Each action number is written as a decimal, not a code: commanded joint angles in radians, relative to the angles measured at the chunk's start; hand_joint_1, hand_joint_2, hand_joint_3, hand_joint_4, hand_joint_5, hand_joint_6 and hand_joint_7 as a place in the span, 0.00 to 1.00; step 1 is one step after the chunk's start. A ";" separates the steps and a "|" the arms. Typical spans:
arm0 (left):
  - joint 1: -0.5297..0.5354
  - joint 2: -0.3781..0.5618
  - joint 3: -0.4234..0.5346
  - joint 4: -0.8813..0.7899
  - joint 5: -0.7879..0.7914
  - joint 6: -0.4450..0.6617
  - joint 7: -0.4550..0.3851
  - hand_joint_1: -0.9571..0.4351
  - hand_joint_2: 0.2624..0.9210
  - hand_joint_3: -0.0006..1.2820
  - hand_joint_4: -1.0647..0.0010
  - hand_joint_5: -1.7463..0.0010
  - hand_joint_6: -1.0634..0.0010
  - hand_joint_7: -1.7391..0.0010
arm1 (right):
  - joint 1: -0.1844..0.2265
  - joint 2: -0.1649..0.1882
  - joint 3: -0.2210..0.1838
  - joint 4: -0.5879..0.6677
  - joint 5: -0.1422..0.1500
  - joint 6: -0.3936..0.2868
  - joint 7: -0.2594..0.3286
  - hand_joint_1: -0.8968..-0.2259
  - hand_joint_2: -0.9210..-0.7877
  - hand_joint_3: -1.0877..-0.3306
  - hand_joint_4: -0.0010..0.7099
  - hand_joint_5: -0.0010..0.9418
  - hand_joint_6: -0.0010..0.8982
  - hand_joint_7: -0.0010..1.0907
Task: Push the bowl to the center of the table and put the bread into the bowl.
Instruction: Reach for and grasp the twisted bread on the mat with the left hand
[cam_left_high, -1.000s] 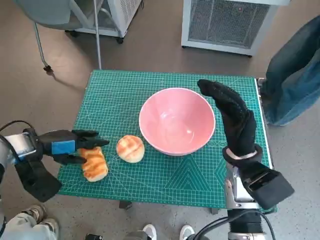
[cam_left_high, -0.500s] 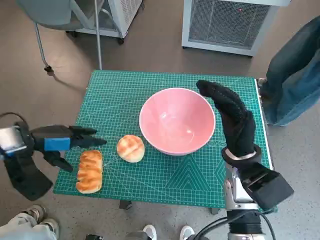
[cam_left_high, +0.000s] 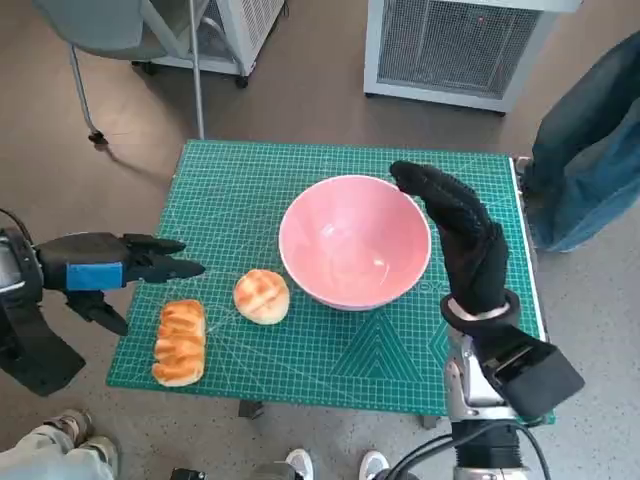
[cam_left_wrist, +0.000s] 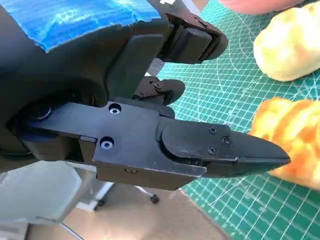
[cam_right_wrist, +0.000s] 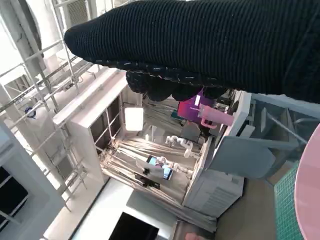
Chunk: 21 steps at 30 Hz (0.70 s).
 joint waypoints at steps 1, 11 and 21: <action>-0.019 0.023 0.020 -0.004 0.007 -0.013 0.016 0.24 0.64 0.00 0.80 0.99 0.75 0.99 | 0.016 0.005 0.002 0.023 -0.004 -0.001 -0.004 0.44 0.00 0.38 0.33 0.01 0.00 0.55; 0.025 0.043 0.027 -0.050 0.034 -0.012 0.026 0.24 0.64 0.00 0.81 1.00 0.75 0.99 | 0.011 0.007 0.002 0.031 -0.003 -0.007 -0.005 0.44 0.00 0.38 0.33 0.01 0.00 0.57; 0.035 0.024 -0.043 -0.046 0.165 0.028 0.107 0.25 0.68 0.01 0.85 1.00 0.78 1.00 | 0.015 0.009 0.004 0.024 -0.001 -0.003 -0.005 0.43 0.00 0.38 0.33 0.01 0.00 0.57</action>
